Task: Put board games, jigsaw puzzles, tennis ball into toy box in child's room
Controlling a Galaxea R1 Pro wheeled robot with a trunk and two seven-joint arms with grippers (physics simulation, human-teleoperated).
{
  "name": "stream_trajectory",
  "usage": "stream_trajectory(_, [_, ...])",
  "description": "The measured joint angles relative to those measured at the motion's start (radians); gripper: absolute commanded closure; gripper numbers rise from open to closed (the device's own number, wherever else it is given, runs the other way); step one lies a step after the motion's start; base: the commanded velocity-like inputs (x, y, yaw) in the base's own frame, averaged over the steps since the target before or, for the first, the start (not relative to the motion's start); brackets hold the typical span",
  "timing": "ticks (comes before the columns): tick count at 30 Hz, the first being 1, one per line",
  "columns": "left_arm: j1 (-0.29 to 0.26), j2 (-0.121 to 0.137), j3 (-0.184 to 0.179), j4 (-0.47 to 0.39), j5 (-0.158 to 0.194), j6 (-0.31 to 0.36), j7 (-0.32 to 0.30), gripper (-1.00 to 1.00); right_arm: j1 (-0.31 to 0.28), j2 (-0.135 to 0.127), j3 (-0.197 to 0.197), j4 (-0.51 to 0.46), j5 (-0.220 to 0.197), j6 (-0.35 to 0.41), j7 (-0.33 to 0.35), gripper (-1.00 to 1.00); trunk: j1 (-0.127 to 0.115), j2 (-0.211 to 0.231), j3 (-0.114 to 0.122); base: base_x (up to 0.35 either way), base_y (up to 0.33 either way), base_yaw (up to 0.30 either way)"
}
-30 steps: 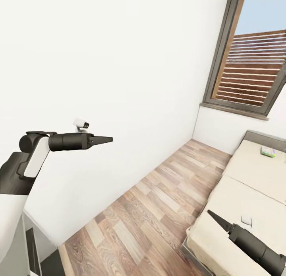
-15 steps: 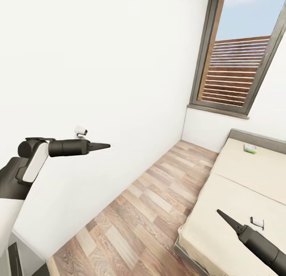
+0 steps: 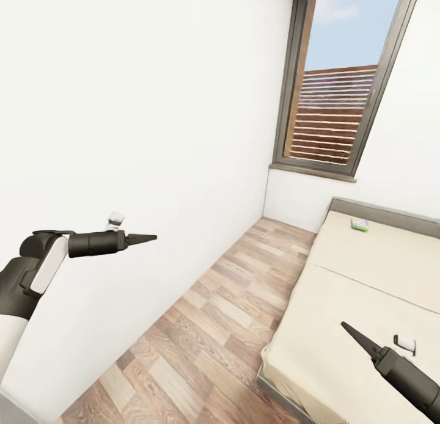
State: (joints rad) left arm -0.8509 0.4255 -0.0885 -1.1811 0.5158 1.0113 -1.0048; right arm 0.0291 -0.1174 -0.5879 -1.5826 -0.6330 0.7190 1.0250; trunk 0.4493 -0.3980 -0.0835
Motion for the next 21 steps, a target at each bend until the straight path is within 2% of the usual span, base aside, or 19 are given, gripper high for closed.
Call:
stream_trajectory(8, [0.044, 0.002, 0.068, 0.085, -0.052, -0.046, 0.003, -1.00, 0.000, 0.000, -0.021, 0.000, 0.000, 0.000, 0.010, -1.00, 0.000, 0.000, 0.012, 0.000, 0.000, -0.198])
stream_trajectory(14, [0.088, 0.004, 0.120, 0.177, -0.064, -0.086, 0.005, -1.00, 0.000, 0.001, -0.031, 0.000, 0.000, 0.000, 0.013, -1.00, 0.000, 0.000, 0.020, 0.000, 0.000, -0.198])
stream_trajectory(21, [0.152, 0.013, 0.143, 0.233, -0.067, -0.100, 0.010, -1.00, 0.000, 0.001, -0.033, 0.001, 0.001, 0.000, 0.013, -1.00, 0.000, 0.000, 0.031, 0.000, 0.000, -0.199])
